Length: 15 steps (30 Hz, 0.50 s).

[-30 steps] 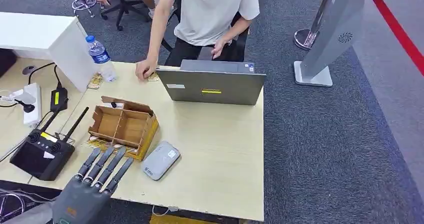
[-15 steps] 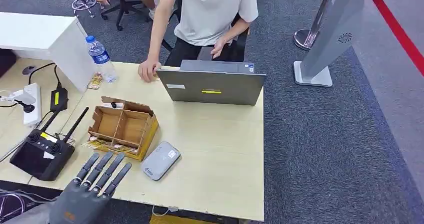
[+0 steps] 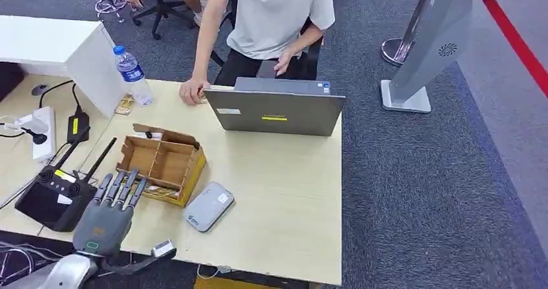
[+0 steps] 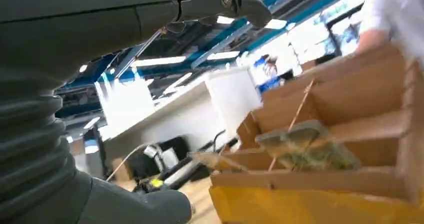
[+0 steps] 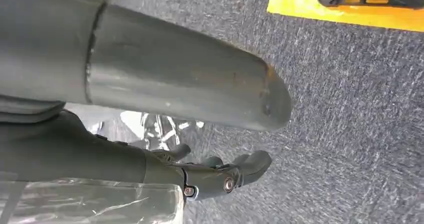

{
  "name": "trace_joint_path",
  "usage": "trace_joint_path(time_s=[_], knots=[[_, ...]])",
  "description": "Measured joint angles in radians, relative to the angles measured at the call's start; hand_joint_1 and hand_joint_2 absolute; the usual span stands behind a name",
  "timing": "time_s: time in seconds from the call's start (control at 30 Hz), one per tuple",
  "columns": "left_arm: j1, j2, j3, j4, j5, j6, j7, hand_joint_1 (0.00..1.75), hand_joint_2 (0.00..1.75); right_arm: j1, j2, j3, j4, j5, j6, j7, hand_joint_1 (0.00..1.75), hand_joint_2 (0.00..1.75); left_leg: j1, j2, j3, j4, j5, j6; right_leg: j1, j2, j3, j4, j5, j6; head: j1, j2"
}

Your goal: Pass the card to the sensor for recognition and then transmit it.

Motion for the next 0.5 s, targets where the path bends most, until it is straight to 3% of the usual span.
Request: trace_joint_path(time_s=[0.1,0.3,0.5], knots=[[-0.069,-0.043,0.024,0.096,0.0,-0.008,-0.014,0.0,1.75,-0.004,0.0,0.003,0.0,0.003,0.003,0.0,0.0,0.0,0.0,0.001,0.001,0.0,0.0,-0.001,0.0,0.0,0.0,0.0,0.001,0.0,0.0,0.0],[-0.135,-0.096,0.039,0.192,0.006,-0.015,-0.024,0.0,1.75,-0.005,0.0,0.005,0.0,0.019,0.008,0.0,0.0,0.0,0.0,0.001,0.0,0.0,0.0,0.0,0.0,0.001,0.0,0.0,0.0,0.0,0.0,0.0],[-0.185,-0.14,0.042,0.254,-0.011,0.069,-0.061,0.0,1.75,-0.005,-0.001,0.025,0.0,0.058,0.01,0.001,0.0,0.0,0.0,0.001,0.0,0.0,0.0,0.0,0.0,0.001,-0.001,0.0,0.0,0.0,0.0,0.0]])
